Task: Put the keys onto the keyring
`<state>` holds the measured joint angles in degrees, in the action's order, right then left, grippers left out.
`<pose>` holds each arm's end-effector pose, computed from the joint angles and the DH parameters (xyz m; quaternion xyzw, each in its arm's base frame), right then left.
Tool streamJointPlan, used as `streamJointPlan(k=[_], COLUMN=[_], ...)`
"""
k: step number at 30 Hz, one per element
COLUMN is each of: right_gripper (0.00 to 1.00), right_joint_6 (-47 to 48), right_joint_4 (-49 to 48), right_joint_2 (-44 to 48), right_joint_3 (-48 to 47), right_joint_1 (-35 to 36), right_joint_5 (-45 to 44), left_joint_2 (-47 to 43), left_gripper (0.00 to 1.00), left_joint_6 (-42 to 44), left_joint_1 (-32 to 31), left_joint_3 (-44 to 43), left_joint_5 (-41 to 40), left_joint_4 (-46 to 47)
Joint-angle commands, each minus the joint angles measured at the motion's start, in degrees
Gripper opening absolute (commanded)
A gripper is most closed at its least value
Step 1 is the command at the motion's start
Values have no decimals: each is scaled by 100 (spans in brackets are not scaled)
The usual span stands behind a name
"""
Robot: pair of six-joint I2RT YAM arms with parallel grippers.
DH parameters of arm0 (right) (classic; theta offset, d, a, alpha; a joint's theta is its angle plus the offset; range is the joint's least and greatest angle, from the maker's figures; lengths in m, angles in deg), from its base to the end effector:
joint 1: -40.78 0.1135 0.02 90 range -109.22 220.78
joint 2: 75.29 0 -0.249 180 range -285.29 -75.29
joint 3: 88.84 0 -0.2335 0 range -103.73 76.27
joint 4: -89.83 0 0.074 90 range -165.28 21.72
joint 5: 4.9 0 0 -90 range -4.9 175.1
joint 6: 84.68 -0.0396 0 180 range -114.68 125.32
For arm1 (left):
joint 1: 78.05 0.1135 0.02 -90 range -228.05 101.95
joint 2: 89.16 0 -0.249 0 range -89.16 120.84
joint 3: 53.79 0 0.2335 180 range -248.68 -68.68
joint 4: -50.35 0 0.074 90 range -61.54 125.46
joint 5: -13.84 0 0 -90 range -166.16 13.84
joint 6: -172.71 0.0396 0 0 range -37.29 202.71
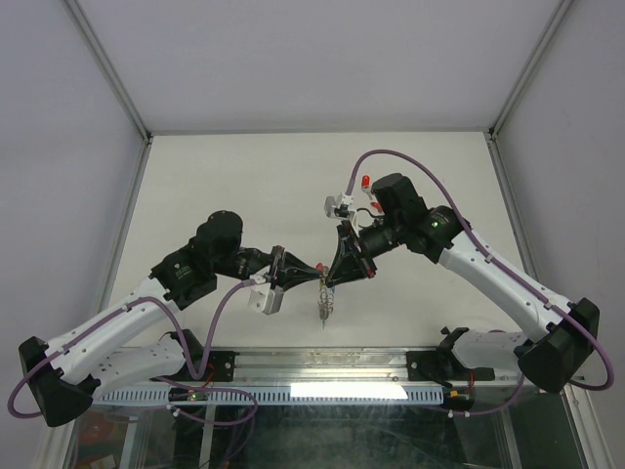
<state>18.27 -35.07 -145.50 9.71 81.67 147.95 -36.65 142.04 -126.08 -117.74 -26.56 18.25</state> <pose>0.1516 0.1779 0.3295 -0.5376 0.6075 0.5462 0.2087 0.1050 -0.1619 0.3222 0.7429 0.2500 -0.2925 0.5478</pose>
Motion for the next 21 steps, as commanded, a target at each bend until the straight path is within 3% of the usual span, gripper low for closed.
streamJointPlan(k=[1, 21], right_gripper=[0, 0], right_joint_6=[-139, -710], right_joint_4=[-443, -932], right_joint_2=[138, 409], right_joint_3=[-289, -44], right_joint_1=[-45, -415], right_joint_5=[154, 207], left_joint_2=[32, -56], left_gripper=[0, 0], left_joint_6=[189, 289], left_joint_1=[-49, -50], left_joint_3=[-189, -192], left_joint_5=[286, 184], left_joint_4=[-180, -419])
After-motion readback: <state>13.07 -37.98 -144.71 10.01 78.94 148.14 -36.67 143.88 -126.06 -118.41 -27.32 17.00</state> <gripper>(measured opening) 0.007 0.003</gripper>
